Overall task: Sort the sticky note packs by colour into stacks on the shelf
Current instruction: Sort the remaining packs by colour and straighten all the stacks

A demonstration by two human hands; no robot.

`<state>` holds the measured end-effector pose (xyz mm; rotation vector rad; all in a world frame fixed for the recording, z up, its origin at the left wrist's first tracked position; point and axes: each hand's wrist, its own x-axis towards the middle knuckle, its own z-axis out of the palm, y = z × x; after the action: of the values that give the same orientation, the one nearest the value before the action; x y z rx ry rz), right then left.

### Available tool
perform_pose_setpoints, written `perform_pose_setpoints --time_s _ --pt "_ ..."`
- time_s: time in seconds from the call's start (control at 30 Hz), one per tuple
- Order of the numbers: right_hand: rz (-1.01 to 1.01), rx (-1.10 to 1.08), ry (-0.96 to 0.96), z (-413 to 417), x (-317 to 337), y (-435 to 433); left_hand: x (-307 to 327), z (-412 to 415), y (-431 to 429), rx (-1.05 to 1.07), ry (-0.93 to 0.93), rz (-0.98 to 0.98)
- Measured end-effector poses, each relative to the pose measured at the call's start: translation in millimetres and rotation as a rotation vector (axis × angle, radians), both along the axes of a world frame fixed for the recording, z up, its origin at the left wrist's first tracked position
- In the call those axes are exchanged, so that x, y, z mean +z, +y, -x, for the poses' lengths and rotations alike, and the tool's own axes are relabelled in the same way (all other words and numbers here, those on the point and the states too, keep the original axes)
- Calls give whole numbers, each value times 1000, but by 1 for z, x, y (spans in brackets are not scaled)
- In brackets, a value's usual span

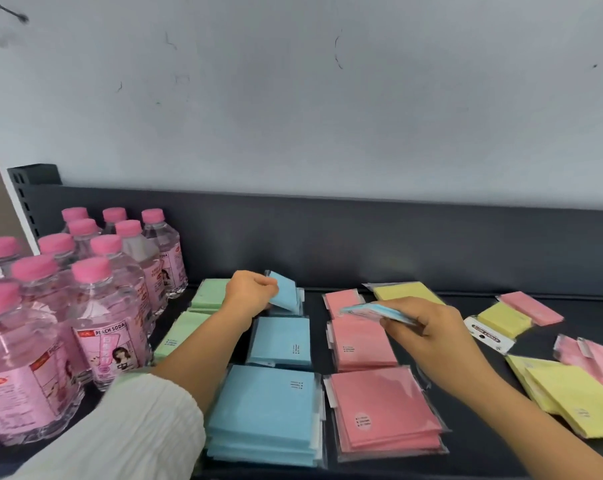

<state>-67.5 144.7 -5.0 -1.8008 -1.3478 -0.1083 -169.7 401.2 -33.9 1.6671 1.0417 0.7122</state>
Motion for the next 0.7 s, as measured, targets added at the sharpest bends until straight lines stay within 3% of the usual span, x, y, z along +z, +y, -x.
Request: perform_pose_setpoints --time_s 0.47,0.7 --pt "87 -5 -78 -9 15 24 -4 -1 -9 -112 347 -290" --pt "297 -45 -142 -24 28 83 40 28 -26 -278 568 -455"
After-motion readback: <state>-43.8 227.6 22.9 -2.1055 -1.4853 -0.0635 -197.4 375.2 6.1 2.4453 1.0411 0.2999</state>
